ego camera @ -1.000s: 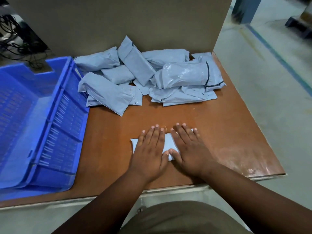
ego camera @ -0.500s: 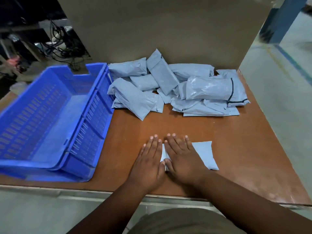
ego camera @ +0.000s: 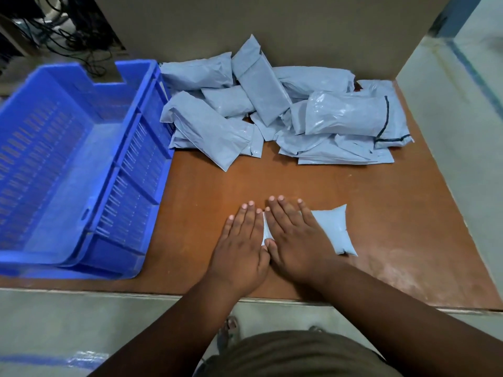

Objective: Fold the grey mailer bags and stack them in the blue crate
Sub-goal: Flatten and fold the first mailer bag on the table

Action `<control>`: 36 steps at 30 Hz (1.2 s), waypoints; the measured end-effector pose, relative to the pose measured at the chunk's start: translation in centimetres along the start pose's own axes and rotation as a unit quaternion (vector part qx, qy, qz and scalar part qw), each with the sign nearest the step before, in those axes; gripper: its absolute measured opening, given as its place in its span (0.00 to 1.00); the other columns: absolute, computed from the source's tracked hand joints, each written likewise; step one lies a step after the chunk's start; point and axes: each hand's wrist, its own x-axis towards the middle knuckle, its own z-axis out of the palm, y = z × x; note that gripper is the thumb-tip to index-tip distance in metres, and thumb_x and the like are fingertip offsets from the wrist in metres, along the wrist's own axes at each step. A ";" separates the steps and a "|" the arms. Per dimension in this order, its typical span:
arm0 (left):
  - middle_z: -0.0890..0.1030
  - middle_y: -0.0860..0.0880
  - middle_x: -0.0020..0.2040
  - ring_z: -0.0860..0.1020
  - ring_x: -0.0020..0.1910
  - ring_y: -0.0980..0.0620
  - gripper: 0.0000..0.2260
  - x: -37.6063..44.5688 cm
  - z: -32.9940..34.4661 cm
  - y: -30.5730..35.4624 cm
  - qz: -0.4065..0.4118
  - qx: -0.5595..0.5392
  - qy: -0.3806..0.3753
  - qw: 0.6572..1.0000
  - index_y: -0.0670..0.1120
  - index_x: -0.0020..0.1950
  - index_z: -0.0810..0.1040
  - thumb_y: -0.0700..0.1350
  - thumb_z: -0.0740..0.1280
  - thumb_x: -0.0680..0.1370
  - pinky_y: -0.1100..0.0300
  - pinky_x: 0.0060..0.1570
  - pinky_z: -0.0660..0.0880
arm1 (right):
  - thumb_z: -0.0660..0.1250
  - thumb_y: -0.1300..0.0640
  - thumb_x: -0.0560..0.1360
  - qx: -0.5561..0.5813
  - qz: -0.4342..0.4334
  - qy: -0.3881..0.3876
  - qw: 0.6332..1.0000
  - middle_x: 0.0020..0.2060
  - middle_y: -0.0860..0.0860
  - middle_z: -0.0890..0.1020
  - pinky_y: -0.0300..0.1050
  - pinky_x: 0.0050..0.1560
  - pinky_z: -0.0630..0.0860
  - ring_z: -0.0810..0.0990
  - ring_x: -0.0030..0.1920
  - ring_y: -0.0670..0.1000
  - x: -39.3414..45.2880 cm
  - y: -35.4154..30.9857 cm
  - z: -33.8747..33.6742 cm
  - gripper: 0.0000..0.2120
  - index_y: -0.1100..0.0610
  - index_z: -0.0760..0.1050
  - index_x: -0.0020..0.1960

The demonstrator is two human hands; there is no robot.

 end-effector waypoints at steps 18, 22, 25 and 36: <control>0.41 0.46 0.87 0.39 0.86 0.50 0.35 1.8 -4.5 2.5 0.038 -0.003 0.011 0.999 0.44 0.87 0.46 0.56 0.42 0.81 0.48 0.84 0.44 | 0.51 0.43 0.85 -0.004 0.037 0.030 0.999 0.84 0.59 0.60 0.69 0.81 0.52 0.56 0.84 0.59 -1.4 2.6 -3.2 0.32 0.59 0.62 0.83; 0.43 0.46 0.87 0.41 0.86 0.49 0.33 3.1 -2.7 3.9 0.058 0.000 -0.004 0.998 0.45 0.87 0.48 0.56 0.43 0.83 0.46 0.84 0.46 | 0.49 0.42 0.85 0.007 0.049 -0.008 0.999 0.84 0.57 0.58 0.66 0.82 0.46 0.52 0.85 0.58 -1.9 4.3 -1.9 0.33 0.58 0.60 0.84; 0.52 0.44 0.87 0.49 0.86 0.46 0.32 3.2 -0.7 3.7 0.045 0.013 -0.009 0.999 0.44 0.87 0.54 0.56 0.48 0.84 0.44 0.83 0.51 | 0.51 0.41 0.85 0.011 0.046 -0.004 0.999 0.83 0.56 0.62 0.66 0.82 0.48 0.56 0.84 0.58 -2.3 4.5 -0.7 0.32 0.57 0.62 0.84; 0.54 0.43 0.87 0.51 0.86 0.46 0.32 3.6 0.2 3.4 0.054 0.013 0.011 0.998 0.43 0.86 0.54 0.55 0.49 0.84 0.44 0.83 0.51 | 0.50 0.42 0.85 0.044 0.063 -0.001 0.997 0.84 0.54 0.59 0.64 0.82 0.49 0.55 0.85 0.57 -1.9 4.5 0.0 0.32 0.55 0.59 0.85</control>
